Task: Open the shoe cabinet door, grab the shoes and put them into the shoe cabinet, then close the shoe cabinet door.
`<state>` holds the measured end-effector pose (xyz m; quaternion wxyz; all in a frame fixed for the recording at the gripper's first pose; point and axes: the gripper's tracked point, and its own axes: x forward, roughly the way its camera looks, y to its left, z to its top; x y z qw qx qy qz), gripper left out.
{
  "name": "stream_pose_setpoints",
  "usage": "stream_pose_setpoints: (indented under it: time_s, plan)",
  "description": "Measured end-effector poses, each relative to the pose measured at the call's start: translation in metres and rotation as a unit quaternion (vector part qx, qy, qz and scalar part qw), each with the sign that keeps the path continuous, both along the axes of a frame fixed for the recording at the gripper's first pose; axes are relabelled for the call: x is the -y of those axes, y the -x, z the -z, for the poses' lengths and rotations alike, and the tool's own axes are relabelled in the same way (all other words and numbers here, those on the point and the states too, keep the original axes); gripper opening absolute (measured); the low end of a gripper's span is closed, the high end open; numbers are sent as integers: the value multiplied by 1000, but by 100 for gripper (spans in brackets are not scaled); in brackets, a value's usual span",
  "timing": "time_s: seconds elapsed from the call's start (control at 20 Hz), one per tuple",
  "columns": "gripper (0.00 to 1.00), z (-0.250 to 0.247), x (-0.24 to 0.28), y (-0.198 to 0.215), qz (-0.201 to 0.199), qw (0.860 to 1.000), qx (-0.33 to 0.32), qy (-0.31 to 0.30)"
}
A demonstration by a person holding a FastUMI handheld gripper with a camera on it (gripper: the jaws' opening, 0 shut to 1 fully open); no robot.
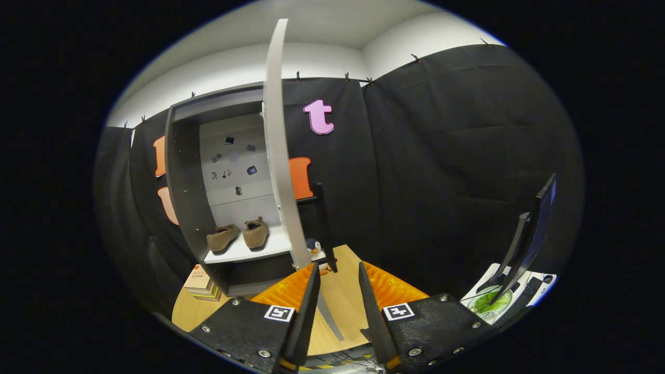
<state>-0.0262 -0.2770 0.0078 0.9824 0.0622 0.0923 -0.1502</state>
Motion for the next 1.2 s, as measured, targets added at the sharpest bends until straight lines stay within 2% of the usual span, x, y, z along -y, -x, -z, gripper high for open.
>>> stream_pose_setpoints:
  time_s: [0.4, 0.55, 0.85, 0.95, 1.2]
  plan:
    - [60, 1, 6, -29, -47, 999, 21, -11]
    - [69, 5, 6, -32, -53, 998, 20, -6]
    - [72, 5, -10, -33, -65, 997, 24, 17]
    - [70, 5, -27, -33, -85, 996, 27, 14]
    - [70, 7, -92, -36, -166, 985, 44, 11]
